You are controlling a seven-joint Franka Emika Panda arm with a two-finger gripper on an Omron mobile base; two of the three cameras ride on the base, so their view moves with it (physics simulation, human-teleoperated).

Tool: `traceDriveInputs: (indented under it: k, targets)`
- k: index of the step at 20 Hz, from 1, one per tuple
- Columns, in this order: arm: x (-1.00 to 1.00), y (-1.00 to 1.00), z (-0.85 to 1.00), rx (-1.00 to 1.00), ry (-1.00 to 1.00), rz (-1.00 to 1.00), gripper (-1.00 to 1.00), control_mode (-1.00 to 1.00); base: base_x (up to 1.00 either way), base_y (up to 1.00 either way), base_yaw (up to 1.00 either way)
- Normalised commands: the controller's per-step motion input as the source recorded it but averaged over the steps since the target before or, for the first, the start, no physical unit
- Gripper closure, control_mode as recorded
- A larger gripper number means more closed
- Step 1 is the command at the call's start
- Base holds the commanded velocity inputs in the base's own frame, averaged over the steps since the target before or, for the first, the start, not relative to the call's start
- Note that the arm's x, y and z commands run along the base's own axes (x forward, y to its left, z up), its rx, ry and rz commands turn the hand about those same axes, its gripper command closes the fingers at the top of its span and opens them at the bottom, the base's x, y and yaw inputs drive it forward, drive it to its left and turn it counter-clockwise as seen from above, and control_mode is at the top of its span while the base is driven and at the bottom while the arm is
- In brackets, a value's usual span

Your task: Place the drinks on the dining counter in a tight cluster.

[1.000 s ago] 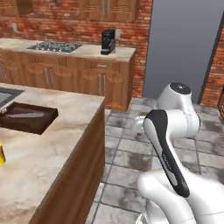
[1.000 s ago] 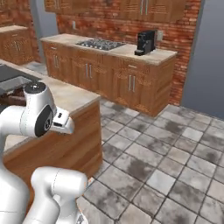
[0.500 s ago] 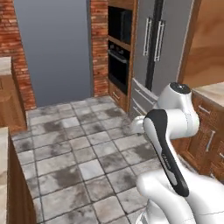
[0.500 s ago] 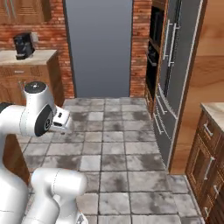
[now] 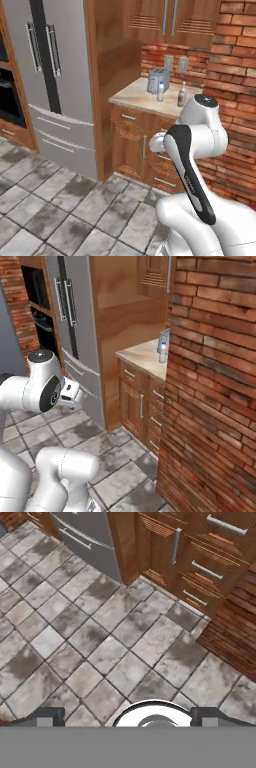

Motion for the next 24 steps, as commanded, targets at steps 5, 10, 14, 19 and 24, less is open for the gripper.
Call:
traceDriveInputs:
  k: [5, 10, 14, 19, 24]
  targets:
    - [0.00, 0.00, 0.00, 0.00, 0.00, 0.00, -1.00, 1.00, 0.74, 0.73, -0.55]
    - [0.00, 0.00, 0.00, 0.00, 0.00, 0.00, -1.00, 1.00, 1.00, 0.85, -0.33]
    - [0.00, 0.00, 0.00, 0.00, 0.00, 0.00, -1.00, 1.00, 1.00, 0.51, -0.49]
    - [0.00, 0.00, 0.00, 0.00, 0.00, 0.00, -1.00, 1.00, 0.95, 0.47, -0.69]
    - [0.00, 0.00, 0.00, 0.00, 0.00, 0.00, -1.00, 1.00, 0.78, 0.66, -0.71]
